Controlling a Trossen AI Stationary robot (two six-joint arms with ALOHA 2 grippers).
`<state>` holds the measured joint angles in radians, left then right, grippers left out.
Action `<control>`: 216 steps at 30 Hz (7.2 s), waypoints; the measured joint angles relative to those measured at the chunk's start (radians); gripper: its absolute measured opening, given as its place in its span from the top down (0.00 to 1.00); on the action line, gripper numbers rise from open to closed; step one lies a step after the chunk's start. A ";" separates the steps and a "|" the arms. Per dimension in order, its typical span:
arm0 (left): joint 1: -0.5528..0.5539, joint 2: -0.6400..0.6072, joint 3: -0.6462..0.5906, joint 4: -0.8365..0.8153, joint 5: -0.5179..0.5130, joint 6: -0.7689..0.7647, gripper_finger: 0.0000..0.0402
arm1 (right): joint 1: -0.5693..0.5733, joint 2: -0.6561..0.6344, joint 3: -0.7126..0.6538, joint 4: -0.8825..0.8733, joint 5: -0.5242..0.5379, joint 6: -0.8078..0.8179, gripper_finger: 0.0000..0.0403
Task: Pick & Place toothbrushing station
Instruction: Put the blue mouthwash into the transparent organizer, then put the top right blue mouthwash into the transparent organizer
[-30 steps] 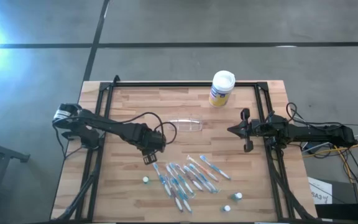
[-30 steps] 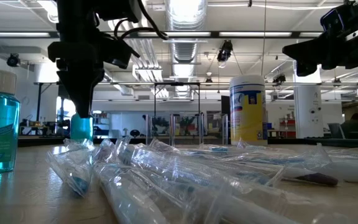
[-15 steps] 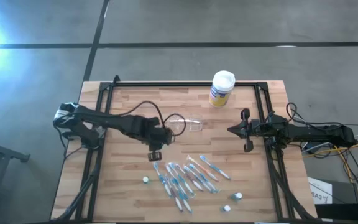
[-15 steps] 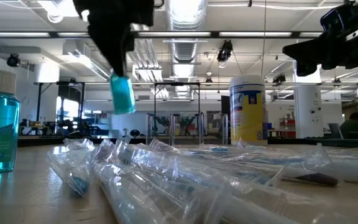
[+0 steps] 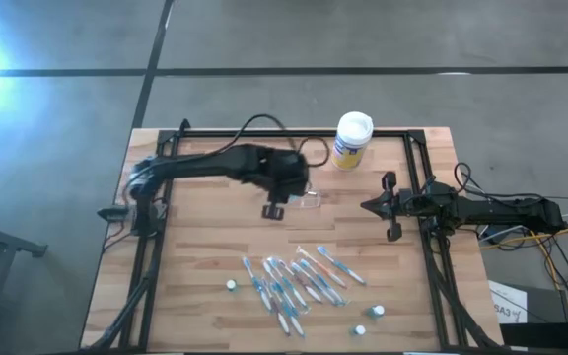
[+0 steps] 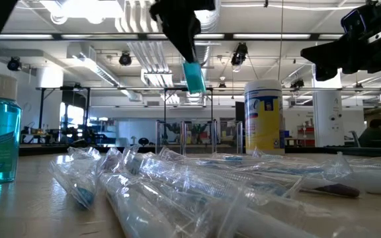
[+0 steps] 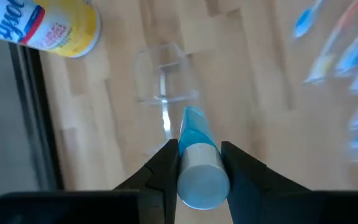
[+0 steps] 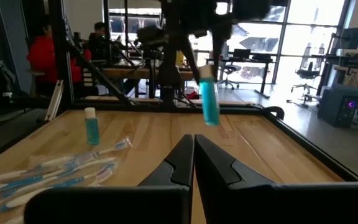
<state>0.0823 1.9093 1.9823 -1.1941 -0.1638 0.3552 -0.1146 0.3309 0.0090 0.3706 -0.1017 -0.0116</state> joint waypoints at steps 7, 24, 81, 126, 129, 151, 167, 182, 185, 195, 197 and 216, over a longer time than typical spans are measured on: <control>0.066 0.169 0.185 -0.147 -0.036 0.171 0.75 | 0.000 -0.001 0.000 -0.015 0.000 -0.007 0.98; 0.091 0.268 0.174 -0.123 -0.036 0.297 0.75 | 0.000 -0.002 0.000 -0.023 0.000 -0.014 0.98; 0.060 -0.041 -0.006 -0.123 -0.126 0.047 0.59 | 0.000 -0.001 0.000 -0.023 -0.001 -0.025 0.98; -0.524 -0.649 -0.920 0.250 0.223 -1.589 0.69 | 0.000 -0.002 0.000 0.010 0.000 -0.093 0.98; -0.568 -0.634 -0.889 0.256 0.178 -1.687 0.73 | -0.001 -0.003 0.000 0.011 -0.001 -0.128 0.98; -0.692 -0.188 -0.373 -0.208 0.016 -1.979 0.94 | -0.001 -0.003 0.000 0.010 -0.001 -0.146 0.98; -0.669 -0.191 -0.451 0.019 0.059 -2.084 0.59 | -0.001 -0.003 0.000 0.028 -0.002 -0.146 0.98; -0.665 -0.191 -0.569 0.115 0.209 -2.145 0.44 | -0.001 -0.003 0.000 0.032 -0.002 -0.148 0.98; -0.664 -0.191 -0.591 0.129 0.220 -2.146 0.44 | -0.001 -0.003 0.000 0.032 -0.002 -0.146 0.98; -0.640 -0.191 -0.597 0.132 0.195 -2.116 0.44 | -0.001 -0.003 0.000 0.032 -0.001 -0.146 0.98; -0.632 -0.191 -0.600 0.132 0.188 -2.103 0.44 | -0.001 -0.003 0.000 0.032 -0.001 -0.146 0.98; -0.619 -0.191 -0.668 0.200 0.217 -2.081 0.45 | -0.001 -0.003 0.000 0.032 -0.001 -0.146 0.98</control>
<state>-0.5369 1.7180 1.3144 -0.9940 0.0528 -1.7260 -0.1158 0.3279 0.0093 0.4030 -0.1028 -0.1574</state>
